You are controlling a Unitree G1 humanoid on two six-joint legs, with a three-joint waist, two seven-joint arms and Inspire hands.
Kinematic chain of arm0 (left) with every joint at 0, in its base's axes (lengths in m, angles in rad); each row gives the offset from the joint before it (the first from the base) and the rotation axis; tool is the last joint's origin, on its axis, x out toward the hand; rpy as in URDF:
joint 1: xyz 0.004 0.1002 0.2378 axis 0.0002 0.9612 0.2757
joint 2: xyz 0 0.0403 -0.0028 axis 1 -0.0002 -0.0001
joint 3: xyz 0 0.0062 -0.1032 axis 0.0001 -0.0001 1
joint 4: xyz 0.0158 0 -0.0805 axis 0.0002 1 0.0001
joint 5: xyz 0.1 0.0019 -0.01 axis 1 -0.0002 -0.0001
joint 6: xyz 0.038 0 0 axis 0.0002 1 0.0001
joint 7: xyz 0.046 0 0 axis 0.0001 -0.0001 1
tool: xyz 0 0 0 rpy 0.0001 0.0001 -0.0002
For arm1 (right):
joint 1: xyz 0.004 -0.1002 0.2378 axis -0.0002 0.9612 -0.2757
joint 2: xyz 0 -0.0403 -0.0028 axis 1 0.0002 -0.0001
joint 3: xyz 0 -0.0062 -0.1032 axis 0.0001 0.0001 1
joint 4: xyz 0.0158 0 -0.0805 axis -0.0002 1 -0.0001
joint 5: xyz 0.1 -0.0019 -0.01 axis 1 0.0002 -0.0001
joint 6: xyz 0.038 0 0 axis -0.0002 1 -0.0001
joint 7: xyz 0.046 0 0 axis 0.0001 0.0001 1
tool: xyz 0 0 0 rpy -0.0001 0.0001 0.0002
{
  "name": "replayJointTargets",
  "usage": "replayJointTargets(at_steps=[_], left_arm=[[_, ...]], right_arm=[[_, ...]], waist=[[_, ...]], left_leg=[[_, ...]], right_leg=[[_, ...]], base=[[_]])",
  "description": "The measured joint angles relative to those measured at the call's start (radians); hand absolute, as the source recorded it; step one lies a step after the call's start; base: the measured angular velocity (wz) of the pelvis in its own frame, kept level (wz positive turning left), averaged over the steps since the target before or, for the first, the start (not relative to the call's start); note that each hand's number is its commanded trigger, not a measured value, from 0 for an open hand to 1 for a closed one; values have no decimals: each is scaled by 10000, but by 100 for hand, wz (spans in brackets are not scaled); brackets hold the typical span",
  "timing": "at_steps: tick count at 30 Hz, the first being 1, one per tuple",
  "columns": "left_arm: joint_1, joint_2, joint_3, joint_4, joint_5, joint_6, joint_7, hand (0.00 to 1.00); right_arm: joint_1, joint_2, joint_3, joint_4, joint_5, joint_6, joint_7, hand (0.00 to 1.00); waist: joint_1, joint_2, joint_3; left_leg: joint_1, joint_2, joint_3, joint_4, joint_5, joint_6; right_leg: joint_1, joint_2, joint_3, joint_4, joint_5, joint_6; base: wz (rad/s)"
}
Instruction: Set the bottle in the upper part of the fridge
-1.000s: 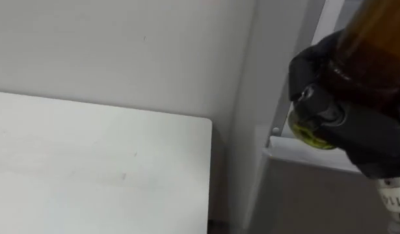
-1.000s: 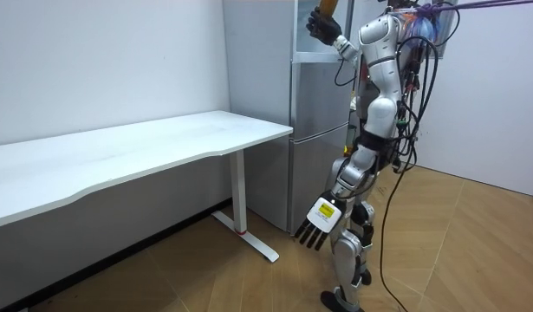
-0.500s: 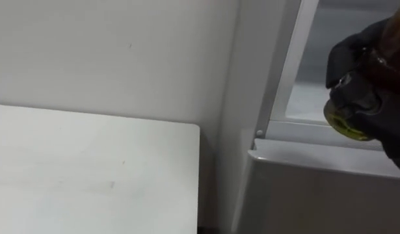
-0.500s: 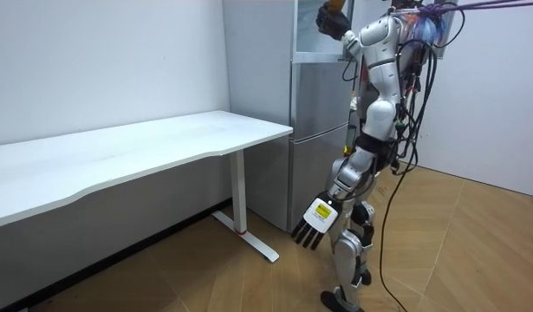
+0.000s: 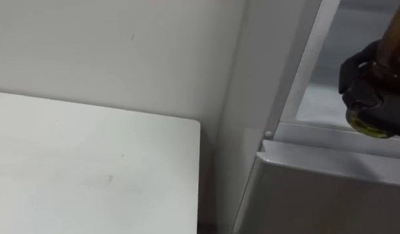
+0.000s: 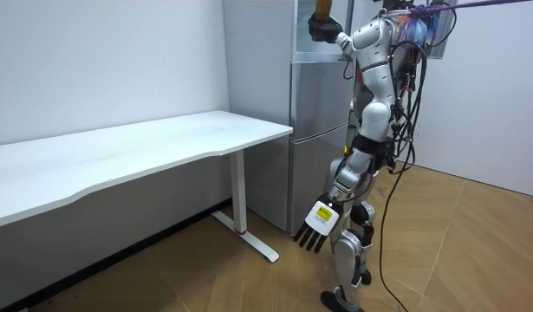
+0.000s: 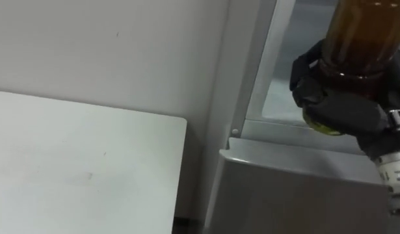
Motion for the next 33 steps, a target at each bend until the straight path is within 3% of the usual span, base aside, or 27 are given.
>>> replayJointTargets(at_steps=[7, 11, 14, 18, 21, 24, 30, 33], left_arm=[[-189, 57, 369, -227, 247, 261, -19, 0], [-189, 53, 364, -283, 255, 441, -119, 0], [-172, 71, 364, -305, 222, 521, -246, 0], [-133, 81, 439, -302, 233, 717, -414, 0], [-90, 89, 621, -318, 256, 855, -494, 0], [84, 88, 622, -421, 244, 962, -539, 0], [334, 118, 621, -934, 244, 1079, -587, 0], [399, 151, 624, -1089, 249, 1081, -582, 0]], right_arm=[[-1171, -11, -17, 2036, 1352, 328, -485, 100], [-1183, -40, -16, 2713, 2081, 391, -617, 100], [-1278, -273, -9, 3785, 2385, 456, -611, 100], [-2312, -379, -24, 5555, 2693, 747, -657, 100], [-2403, -651, -19, 5871, 2616, 843, -630, 100], [-2429, -661, -28, 6250, 2257, 805, -560, 100], [-2435, -706, 69, 6703, 2199, 919, -549, 100], [-2441, -772, 79, 6906, 1786, 950, -505, 100]], waist=[[32, -41, -31], [48, -68, -67], [85, -97, -87], [-4, -58, -108], [63, -43, -134], [66, -55, -140], [135, -305, -140], [331, -341, -147]], left_leg=[[-10, 8, -14, 33, -3, -5], [-20, 11, -29, 44, -3, -6], [-11, 9, -37, 65, -3, -6], [-35, 22, -39, 141, -16, -21], [-36, 56, -38, 163, -28, -42], [42, 66, -53, 174, -34, -53], [105, 59, -51, 113, -61, -61], [96, 66, -53, 178, -93, -59]], right_leg=[[12, -9, -81, 13, 0, 0], [9, -13, -105, 25, 0, -1], [45, -25, -139, 34, 0, -1], [62, -21, -157, 39, 6, -10], [66, 3, -187, 52, 5, -15], [152, 8, -233, 50, 3, -18], [254, 5, -248, 18, 2, -21], [269, 11, -231, 17, 2, -23]], base=[[1], [0], [3], [0], [0], [0], [0], [0]])
